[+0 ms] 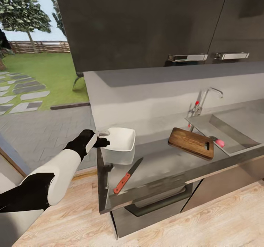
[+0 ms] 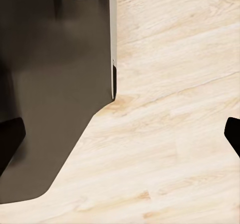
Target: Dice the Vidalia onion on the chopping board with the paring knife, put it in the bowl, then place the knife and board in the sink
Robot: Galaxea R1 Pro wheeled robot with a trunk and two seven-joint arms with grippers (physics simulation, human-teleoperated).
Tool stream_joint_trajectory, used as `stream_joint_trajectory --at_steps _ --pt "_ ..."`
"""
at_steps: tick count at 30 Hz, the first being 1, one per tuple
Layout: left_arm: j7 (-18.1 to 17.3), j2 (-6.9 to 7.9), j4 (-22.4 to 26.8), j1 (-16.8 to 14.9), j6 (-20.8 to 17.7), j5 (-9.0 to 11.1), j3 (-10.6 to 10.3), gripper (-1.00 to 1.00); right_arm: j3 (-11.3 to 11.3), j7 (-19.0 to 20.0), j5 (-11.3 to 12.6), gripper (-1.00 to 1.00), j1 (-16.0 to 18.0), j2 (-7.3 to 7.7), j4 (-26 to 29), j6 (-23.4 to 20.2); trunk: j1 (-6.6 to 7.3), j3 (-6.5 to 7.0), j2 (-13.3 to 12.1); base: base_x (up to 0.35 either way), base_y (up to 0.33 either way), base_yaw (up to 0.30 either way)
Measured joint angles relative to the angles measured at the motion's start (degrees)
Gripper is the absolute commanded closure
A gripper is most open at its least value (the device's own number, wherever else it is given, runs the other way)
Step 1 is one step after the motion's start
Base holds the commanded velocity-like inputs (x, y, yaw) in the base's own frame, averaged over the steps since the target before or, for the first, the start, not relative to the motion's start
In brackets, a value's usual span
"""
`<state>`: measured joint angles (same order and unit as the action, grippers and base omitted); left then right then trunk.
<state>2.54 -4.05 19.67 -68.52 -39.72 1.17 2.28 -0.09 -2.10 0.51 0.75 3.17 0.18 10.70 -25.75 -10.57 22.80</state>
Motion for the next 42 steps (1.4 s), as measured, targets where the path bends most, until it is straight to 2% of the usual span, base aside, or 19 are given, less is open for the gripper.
stream_joint_trajectory --at_steps 26,42 --pt "0.0 -0.75 0.34 0.0 -0.07 0.0 0.12 -1.0 0.02 0.0 0.01 -1.0 0.0 0.0 -0.01 0.0 0.0 -1.89 0.0 0.0 0.0 0.0" --pt "0.0 -0.74 0.29 0.0 -0.07 0.0 0.18 -1.0 0.02 0.0 -0.03 -1.0 0.0 0.0 -0.02 0.0 0.0 -2.28 0.01 0.0 0.0 0.0"
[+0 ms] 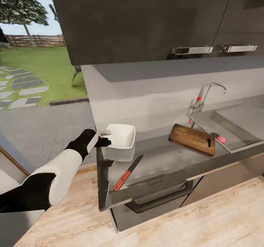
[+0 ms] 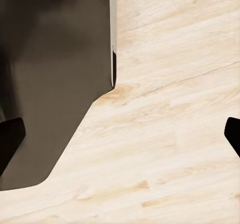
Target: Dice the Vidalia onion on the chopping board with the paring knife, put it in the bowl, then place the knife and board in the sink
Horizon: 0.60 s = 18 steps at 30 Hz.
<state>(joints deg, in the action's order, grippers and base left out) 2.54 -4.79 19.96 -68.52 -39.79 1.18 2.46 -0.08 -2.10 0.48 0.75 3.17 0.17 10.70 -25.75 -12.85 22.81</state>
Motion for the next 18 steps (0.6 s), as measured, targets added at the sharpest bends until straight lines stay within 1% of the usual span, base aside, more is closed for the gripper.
stream_joint_trajectory --at_steps 5,6,11,13,18 --pt "0.0 0.0 0.0 0.0 0.0 0.0 0.01 -1.0 0.01 0.0 0.0 -1.0 0.0 0.0 0.01 0.0 0.0 -0.14 0.0 0.0 0.0 0.0" --pt "0.0 0.0 0.0 0.0 0.0 0.0 -0.01 1.0 0.02 0.0 0.0 -1.0 0.0 0.0 0.03 0.0 0.0 -0.14 0.0 0.0 0.0 0.0" --pt "0.08 0.0 0.06 -0.03 0.01 0.15 0.06 1.0 0.01 0.0 0.0 -1.0 0.0 0.0 0.03 0.0 0.01 -0.14 0.03 0.0 0.0 0.0" --pt "-0.02 -0.02 0.05 -0.01 0.04 1.0 0.1 1.0 0.02 0.0 0.0 -1.0 0.0 0.0 0.01 0.0 0.0 -0.15 0.01 0.0 0.0 0.0" --pt "-0.11 -0.01 0.09 0.0 0.02 0.43 0.05 1.0 0.01 0.0 0.0 -1.0 0.0 0.0 0.02 0.0 0.0 -0.12 0.01 0.0 0.0 0.0"
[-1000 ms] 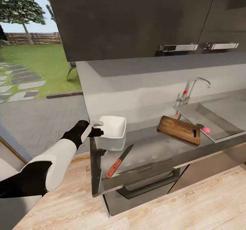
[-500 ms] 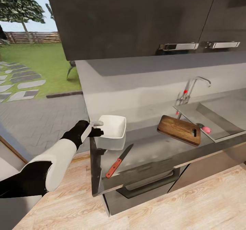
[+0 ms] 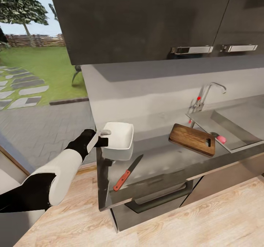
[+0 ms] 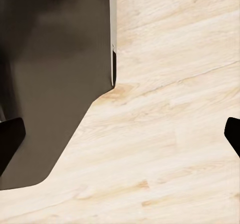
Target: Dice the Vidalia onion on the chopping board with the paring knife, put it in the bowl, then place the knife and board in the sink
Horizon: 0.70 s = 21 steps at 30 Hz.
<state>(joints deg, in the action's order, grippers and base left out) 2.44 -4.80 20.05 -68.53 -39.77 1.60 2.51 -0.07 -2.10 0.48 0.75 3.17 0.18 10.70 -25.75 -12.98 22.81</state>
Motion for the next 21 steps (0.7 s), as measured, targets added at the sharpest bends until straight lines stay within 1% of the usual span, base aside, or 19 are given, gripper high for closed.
stream_joint_trajectory --at_steps 11,13,14,15,16,19,21 --pt "-0.05 0.0 0.22 0.0 -0.19 -0.14 0.01 1.0 0.05 0.0 0.0 -1.0 0.0 0.0 0.0 0.0 0.0 0.88 0.0 0.0 0.0 0.0" --pt "-0.03 0.0 1.07 0.0 -0.31 -0.16 0.03 1.0 0.05 0.0 0.0 -1.0 0.0 0.0 -0.01 0.0 0.0 1.06 0.0 0.0 0.0 0.0" --pt "0.0 0.0 3.14 -0.01 -0.51 -0.02 0.05 1.0 0.05 0.0 0.0 -1.0 0.0 0.0 0.0 0.0 0.0 1.16 0.01 0.0 0.0 0.0" --pt "0.03 0.02 4.01 0.0 -0.83 -0.47 0.0 1.0 0.05 0.0 0.0 -1.0 0.0 0.0 -0.02 0.0 0.0 1.25 0.0 0.0 0.0 0.0" --pt "-0.01 -0.03 4.83 0.0 -1.68 -0.45 -0.02 1.0 0.05 0.0 0.0 -1.0 0.0 0.0 -0.02 0.0 0.0 1.34 0.0 0.0 0.0 0.0" --pt "-0.04 -0.06 5.53 0.01 -3.42 -0.46 0.01 1.0 0.05 0.0 0.0 -1.0 0.0 0.0 -0.03 0.0 0.0 1.61 0.0 0.0 0.0 0.0" --pt "-0.05 -0.2 5.67 0.01 -3.83 -0.39 0.02 1.0 0.05 0.0 0.0 -1.0 0.0 0.0 -0.01 0.0 0.0 1.8 0.0 0.0 0.0 0.0"
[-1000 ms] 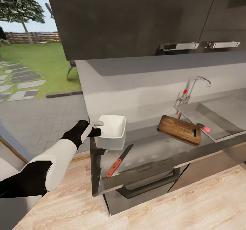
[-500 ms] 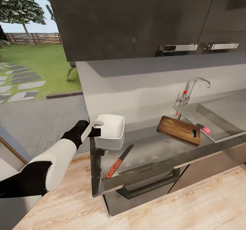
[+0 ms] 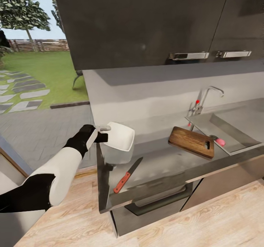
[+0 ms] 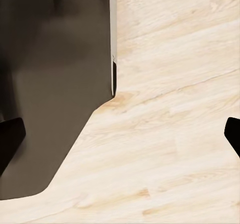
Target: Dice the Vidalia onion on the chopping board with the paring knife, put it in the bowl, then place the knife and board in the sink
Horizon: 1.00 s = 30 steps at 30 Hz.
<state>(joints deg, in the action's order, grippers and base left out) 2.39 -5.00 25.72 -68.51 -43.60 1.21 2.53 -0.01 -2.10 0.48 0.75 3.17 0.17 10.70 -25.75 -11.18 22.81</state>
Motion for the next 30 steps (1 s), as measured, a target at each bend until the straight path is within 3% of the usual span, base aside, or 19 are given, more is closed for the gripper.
stream_joint_trajectory --at_steps 13,30 --pt "0.0 -1.25 0.15 0.01 -3.63 -0.06 -0.03 1.0 0.0 0.0 0.0 -1.0 0.0 0.0 -0.01 0.0 0.0 0.88 -0.01 0.0 0.0 0.024" --pt "0.05 -1.43 0.17 0.02 -3.81 -0.12 -0.07 1.0 -0.05 -0.01 0.0 -1.0 0.01 0.0 -0.04 0.01 0.0 0.91 -0.01 -0.055 -0.182 0.261"
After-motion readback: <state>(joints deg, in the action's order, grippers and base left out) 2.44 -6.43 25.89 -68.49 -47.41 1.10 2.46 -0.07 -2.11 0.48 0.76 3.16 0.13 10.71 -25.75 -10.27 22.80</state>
